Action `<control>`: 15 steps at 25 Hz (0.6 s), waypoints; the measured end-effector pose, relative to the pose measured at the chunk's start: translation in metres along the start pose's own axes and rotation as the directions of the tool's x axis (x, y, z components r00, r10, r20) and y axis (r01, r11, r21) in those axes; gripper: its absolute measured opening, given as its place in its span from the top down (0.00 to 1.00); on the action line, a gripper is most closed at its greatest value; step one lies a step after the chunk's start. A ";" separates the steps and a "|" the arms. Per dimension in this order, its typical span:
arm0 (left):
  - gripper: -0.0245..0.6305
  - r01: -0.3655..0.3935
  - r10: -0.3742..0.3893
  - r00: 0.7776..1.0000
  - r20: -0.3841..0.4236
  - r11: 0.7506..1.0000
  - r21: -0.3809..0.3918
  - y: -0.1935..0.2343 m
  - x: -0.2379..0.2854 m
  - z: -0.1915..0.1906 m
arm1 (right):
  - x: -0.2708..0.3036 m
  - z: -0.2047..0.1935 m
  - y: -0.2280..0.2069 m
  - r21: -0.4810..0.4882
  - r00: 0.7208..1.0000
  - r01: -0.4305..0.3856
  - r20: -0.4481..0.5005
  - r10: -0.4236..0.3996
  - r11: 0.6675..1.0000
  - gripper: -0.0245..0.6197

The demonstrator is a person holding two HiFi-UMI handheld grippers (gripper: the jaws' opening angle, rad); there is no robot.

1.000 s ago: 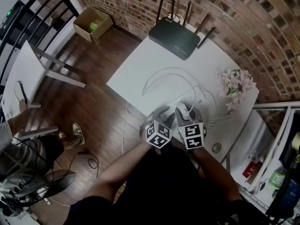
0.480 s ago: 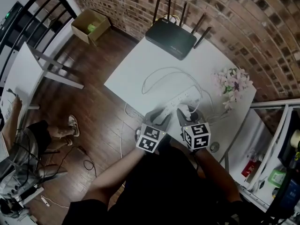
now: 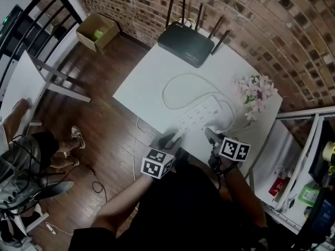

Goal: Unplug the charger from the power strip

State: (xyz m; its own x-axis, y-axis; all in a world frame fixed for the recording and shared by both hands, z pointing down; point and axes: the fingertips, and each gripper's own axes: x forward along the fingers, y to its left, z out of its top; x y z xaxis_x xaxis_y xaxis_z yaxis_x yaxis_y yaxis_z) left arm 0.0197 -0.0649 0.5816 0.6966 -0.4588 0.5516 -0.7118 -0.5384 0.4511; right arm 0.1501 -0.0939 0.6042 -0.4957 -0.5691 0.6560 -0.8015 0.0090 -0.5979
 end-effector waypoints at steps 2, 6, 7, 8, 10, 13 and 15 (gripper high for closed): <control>0.79 0.001 -0.001 1.000 -0.010 1.000 0.000 -0.001 0.001 -0.004 | -0.001 -0.005 -0.011 0.055 1.000 0.009 -0.003 -0.009 0.998 0.74; 0.79 0.026 -0.025 0.999 -0.024 0.999 0.022 -0.012 0.004 -0.005 | -0.001 -0.012 -0.022 0.105 1.000 0.019 -0.010 -0.018 0.994 0.74; 0.79 0.033 -0.033 0.999 -0.029 0.999 0.026 -0.015 0.005 -0.006 | -0.001 -0.014 -0.022 0.111 1.000 0.016 -0.013 -0.015 0.994 0.74; 0.80 0.040 -0.039 0.999 -0.036 0.999 0.027 -0.018 0.005 -0.007 | 0.000 -0.016 -0.022 0.116 1.000 0.010 -0.017 -0.008 0.993 0.74; 0.80 0.054 -0.053 0.997 -0.054 0.998 0.014 -0.021 0.007 -0.012 | 0.002 -0.020 -0.022 0.126 1.000 0.004 -0.026 -0.001 0.992 0.74; 0.80 0.067 -0.067 0.995 -0.073 0.998 -0.003 -0.024 0.007 -0.018 | 0.003 -0.025 -0.029 0.112 0.998 0.035 -0.053 -0.029 0.993 0.74; 0.80 0.067 -0.067 0.995 -0.079 0.998 -0.002 -0.024 0.007 -0.020 | 0.003 -0.027 -0.032 0.090 0.996 0.062 -0.064 -0.057 0.994 0.73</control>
State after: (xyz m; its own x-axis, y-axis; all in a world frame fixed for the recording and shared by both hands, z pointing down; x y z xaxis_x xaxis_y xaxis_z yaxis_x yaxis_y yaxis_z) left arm 0.0395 -0.0409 0.5889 0.7334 -0.3647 0.5737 -0.6638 -0.5664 0.4885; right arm 0.1650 -0.0742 0.6374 -0.4699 -0.5151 0.7168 -0.7976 -0.1003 -0.5948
